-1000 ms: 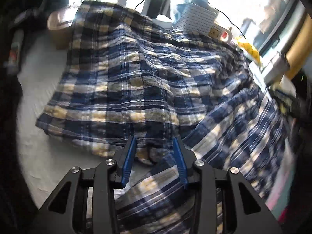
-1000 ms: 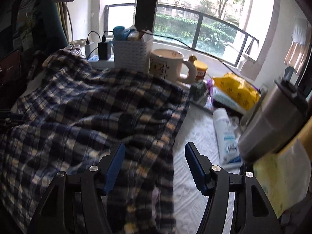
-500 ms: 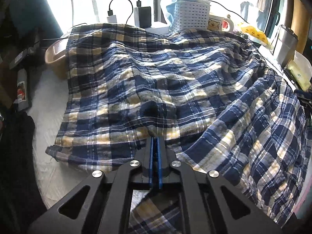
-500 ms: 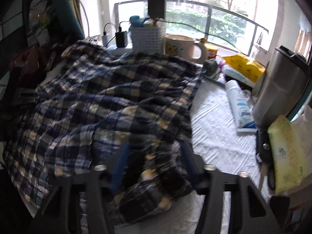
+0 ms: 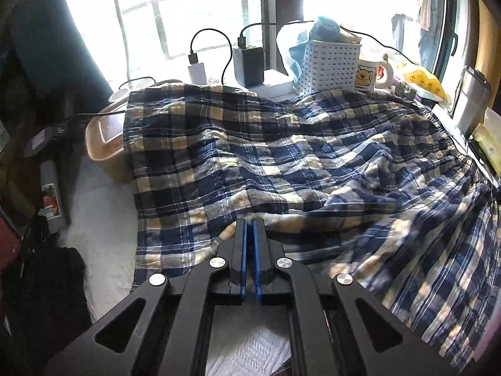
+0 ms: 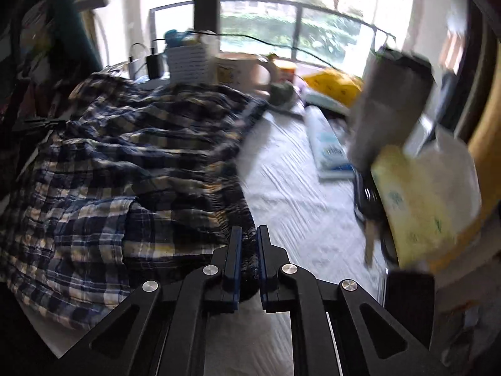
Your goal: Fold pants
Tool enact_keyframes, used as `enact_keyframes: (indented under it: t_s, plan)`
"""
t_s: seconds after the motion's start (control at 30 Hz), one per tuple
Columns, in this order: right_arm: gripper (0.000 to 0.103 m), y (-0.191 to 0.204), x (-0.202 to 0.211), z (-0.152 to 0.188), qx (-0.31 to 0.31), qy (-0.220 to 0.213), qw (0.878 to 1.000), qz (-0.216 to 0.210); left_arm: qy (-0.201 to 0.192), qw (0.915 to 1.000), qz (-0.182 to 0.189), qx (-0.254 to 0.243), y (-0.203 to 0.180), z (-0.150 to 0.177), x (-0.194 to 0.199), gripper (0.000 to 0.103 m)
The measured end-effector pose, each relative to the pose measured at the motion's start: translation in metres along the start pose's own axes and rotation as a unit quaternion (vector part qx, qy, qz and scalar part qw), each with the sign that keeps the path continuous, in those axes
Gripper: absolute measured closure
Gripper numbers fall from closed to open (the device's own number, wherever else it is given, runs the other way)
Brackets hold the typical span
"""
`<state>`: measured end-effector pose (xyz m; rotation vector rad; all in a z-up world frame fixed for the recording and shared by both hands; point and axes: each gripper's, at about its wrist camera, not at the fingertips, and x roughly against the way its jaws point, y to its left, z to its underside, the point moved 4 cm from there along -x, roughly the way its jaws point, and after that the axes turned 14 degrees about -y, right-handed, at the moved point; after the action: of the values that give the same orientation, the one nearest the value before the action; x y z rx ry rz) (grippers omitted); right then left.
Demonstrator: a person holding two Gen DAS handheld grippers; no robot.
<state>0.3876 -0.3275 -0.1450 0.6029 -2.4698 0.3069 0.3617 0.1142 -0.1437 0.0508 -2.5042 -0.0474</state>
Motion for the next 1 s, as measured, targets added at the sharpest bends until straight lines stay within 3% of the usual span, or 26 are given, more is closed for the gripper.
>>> enact_keyframes:
  t_s: [0.07,0.13,0.17,0.33,0.6,0.93,0.97,1.0]
  plan:
    - [0.094,-0.002,0.0,0.01,-0.006,0.006,1.0,0.005,0.005,1.0,0.002,0.001,0.004,0.004,0.005,0.09]
    - [0.094,-0.005,0.003,0.016,-0.021,-0.005,1.0,0.002,0.001,1.0,-0.007,0.005,0.01,0.011,0.017,0.038]
    - [0.094,-0.007,0.007,0.017,-0.029,-0.011,1.0,-0.001,-0.011,0.9998,-0.012,0.013,0.014,0.015,0.027,0.03]
    - [0.079,-0.008,0.025,0.016,-0.038,-0.027,0.999,0.009,-0.022,0.9992,-0.022,0.025,0.024,0.046,0.077,0.029]
    - [0.079,-0.001,0.039,0.024,-0.025,-0.022,0.999,0.036,0.008,0.9961,0.0,0.088,0.014,0.128,0.135,0.029]
    - [0.079,0.042,0.046,0.026,0.001,-0.02,0.999,0.032,0.024,0.9902,0.046,0.13,0.004,0.176,0.169,0.028]
    - [0.078,0.045,0.048,0.026,0.003,-0.021,0.999,0.032,0.02,0.99,0.053,0.129,0.001,0.179,0.174,0.029]
    - [0.069,0.049,0.051,0.026,0.004,-0.021,0.999,0.032,0.016,0.9899,0.056,0.129,0.0,0.18,0.177,0.029]
